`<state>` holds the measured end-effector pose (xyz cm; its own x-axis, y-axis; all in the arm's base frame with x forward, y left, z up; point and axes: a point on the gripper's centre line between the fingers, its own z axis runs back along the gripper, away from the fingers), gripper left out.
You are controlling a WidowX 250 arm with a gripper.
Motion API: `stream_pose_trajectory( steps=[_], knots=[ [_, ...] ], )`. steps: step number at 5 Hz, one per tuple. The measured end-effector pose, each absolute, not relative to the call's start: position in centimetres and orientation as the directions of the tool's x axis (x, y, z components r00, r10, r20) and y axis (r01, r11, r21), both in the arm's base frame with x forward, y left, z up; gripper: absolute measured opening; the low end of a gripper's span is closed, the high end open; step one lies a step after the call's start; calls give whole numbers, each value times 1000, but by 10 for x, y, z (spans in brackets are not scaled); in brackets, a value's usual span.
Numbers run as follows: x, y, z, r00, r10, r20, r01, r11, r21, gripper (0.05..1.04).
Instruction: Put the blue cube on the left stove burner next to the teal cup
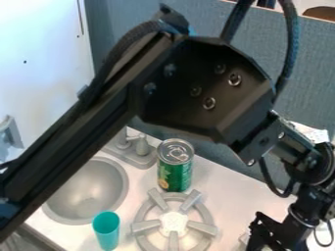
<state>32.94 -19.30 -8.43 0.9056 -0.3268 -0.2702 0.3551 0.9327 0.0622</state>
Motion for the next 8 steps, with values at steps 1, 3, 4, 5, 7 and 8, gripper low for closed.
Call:
stream_pose_trajectory(
  steps=[1,3,4,5,7,8],
  knots=[
    [330,-193,-86,900,-343,-267,369,928,49,693],
    [313,-182,-70,918,-336,-210,352,935,44,659],
    [309,-179,-66,933,-305,-193,319,947,47,659],
    [300,-167,-50,957,-237,-168,252,965,78,659],
    [291,-74,-48,958,73,-277,-48,994,95,659],
    [293,-33,-42,934,170,-315,-147,985,96,659]
  ],
)
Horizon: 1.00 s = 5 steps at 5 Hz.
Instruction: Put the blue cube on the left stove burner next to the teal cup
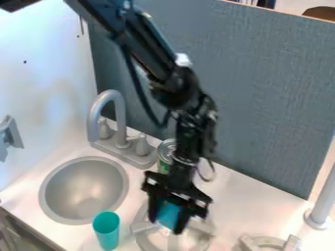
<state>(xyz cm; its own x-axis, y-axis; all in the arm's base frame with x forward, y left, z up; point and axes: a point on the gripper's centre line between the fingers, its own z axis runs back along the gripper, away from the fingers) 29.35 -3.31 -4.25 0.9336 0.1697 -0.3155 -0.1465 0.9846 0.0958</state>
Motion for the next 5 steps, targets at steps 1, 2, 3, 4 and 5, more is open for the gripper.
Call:
stream_pose_trajectory(
  steps=[1,2,3,4,5],
  knots=[
    [301,-11,-37,929,190,-318,-170,981,90,659],
    [306,0,-38,929,180,-323,-161,983,86,659],
    [306,-2,-44,929,142,-341,-128,990,63,659],
    [309,-7,-46,931,112,-348,-112,994,22,659],
    [310,-11,-50,928,105,-357,-115,993,-6,659]
  ],
)
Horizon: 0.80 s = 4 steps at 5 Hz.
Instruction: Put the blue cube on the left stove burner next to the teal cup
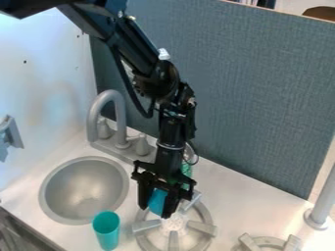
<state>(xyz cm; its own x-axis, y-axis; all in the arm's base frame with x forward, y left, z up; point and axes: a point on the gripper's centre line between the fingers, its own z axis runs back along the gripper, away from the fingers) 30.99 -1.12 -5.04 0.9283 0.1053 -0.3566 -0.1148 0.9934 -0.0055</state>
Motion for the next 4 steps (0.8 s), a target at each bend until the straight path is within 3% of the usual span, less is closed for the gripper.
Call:
stream_pose_trajectory(
  steps=[4],
  knots=[
    [324,-29,-84,914,124,-387,-152,987,-44,659]
  ],
)
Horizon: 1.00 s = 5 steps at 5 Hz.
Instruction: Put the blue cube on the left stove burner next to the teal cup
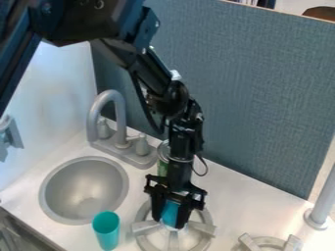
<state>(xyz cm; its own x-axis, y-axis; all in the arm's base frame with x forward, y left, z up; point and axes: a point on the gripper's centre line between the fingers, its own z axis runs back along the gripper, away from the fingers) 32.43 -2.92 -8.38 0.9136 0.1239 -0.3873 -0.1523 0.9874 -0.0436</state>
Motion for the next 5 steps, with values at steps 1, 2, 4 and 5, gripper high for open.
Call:
stream_pose_trajectory(
  steps=[1,2,4,5],
  knots=[
    [327,-33,-86,905,141,-401,-168,985,-33,659],
    [329,-36,-87,902,153,-404,-185,982,-42,737],
    [314,-40,-72,898,240,-369,-255,967,9,995],
    [305,-49,-31,940,234,-249,-234,972,30,996]
  ],
)
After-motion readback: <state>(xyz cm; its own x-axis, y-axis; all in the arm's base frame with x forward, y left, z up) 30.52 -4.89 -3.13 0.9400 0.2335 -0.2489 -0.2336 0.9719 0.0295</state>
